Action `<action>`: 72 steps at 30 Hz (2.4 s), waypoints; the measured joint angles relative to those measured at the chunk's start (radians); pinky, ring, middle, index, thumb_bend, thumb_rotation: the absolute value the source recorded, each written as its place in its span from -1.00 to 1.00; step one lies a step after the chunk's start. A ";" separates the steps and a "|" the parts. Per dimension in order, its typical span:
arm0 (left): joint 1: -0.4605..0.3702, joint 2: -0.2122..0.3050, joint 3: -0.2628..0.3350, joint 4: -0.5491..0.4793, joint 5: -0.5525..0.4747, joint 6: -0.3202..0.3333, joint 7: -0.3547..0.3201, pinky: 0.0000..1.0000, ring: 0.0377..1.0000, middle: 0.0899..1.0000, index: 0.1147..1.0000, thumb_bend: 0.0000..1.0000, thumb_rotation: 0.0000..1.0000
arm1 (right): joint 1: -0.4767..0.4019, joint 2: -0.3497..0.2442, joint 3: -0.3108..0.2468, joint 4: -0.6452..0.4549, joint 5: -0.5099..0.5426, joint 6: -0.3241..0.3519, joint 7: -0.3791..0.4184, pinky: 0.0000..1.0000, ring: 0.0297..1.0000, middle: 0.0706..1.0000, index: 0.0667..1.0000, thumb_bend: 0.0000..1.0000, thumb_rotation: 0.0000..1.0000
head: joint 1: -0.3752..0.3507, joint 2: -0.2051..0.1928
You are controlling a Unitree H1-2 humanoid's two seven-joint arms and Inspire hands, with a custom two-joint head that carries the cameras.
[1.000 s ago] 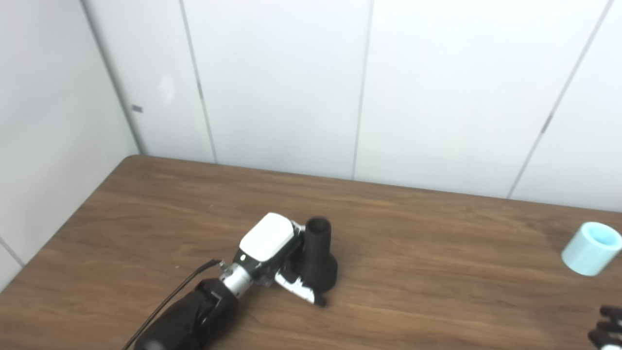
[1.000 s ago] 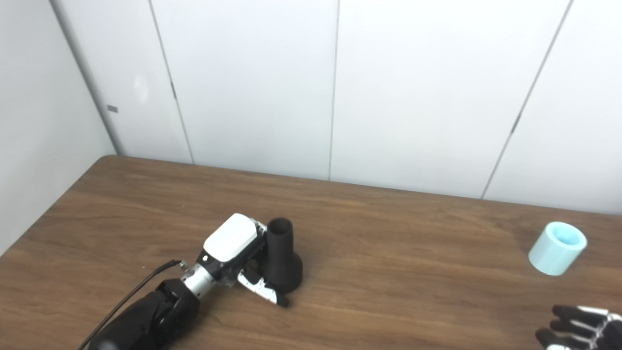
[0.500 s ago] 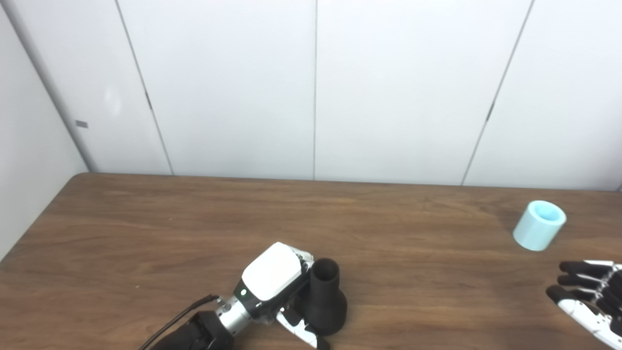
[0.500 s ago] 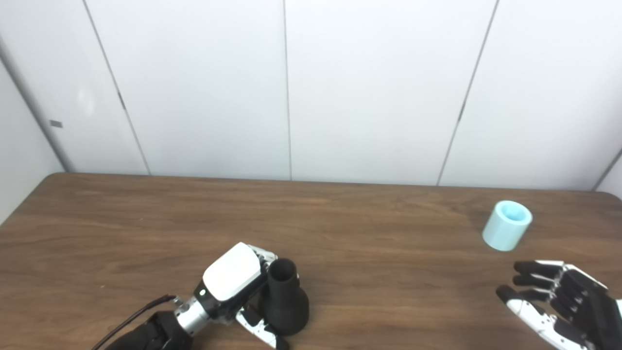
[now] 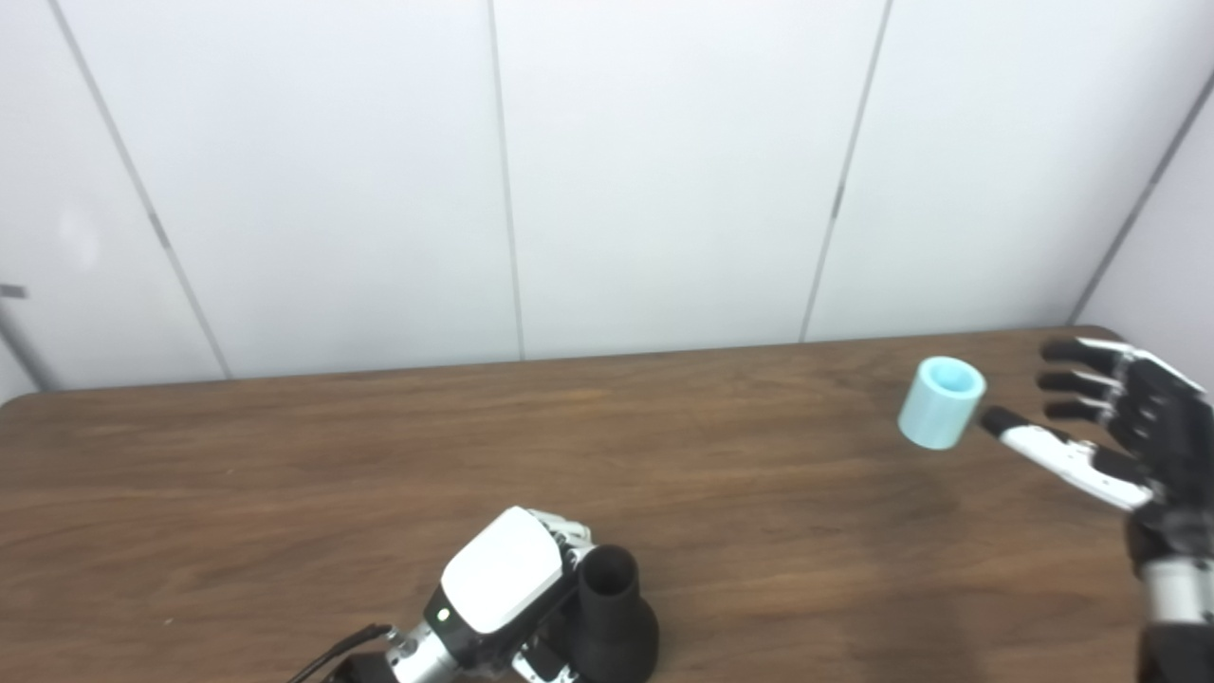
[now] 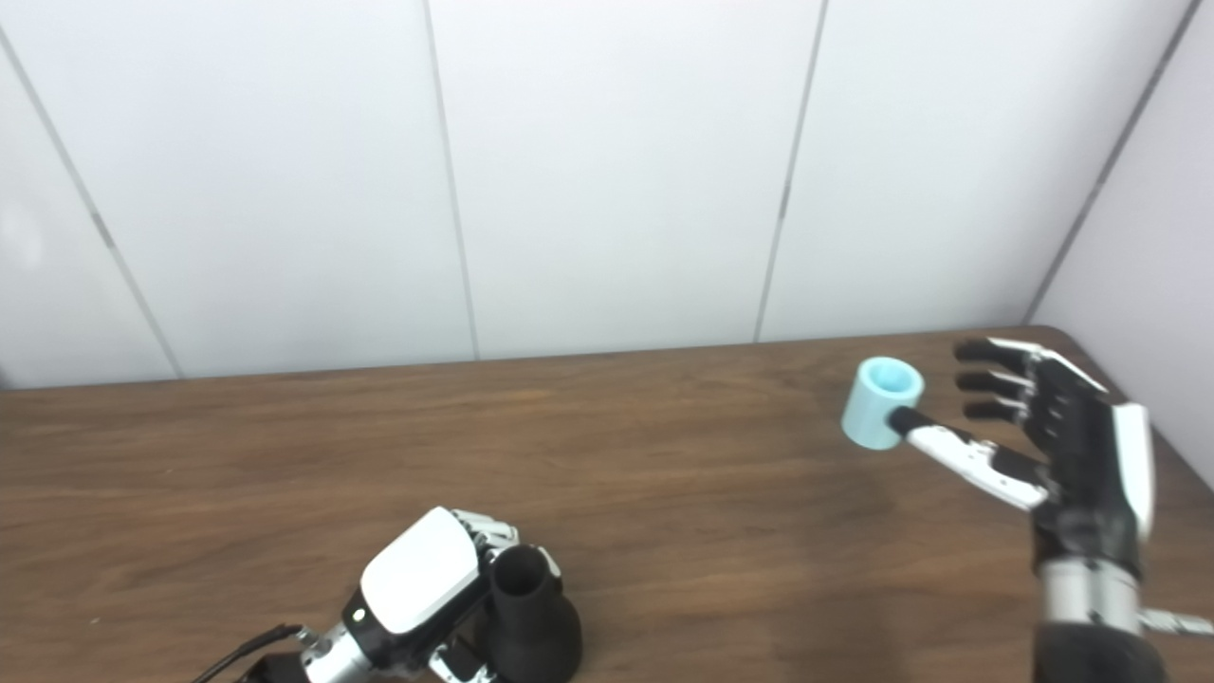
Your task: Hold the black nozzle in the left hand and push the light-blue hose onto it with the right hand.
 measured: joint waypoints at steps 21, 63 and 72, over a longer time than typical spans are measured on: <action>0.001 0.052 -0.080 -0.057 -0.023 0.000 0.042 -0.30 -0.10 -0.16 -0.10 0.03 -1.00 | -0.178 -0.019 0.051 0.519 -0.066 -0.126 -0.090 0.81 0.94 0.99 0.99 0.85 -0.04 | -0.169 -0.022; 0.029 0.085 -0.097 -0.118 -0.032 0.000 0.042 -0.28 -0.09 -0.15 -0.11 0.03 -1.00 | -0.326 -0.065 0.156 0.929 -0.084 -0.305 -0.204 0.61 0.74 0.78 0.76 1.00 -0.21 | -0.152 0.001; 0.039 0.091 -0.096 -0.132 -0.032 0.000 0.041 -0.29 -0.08 -0.15 -0.11 0.04 -1.00 | -0.353 -0.066 0.157 0.965 -0.079 -0.318 -0.210 0.48 0.65 0.69 0.67 1.00 -0.27 | -0.135 0.008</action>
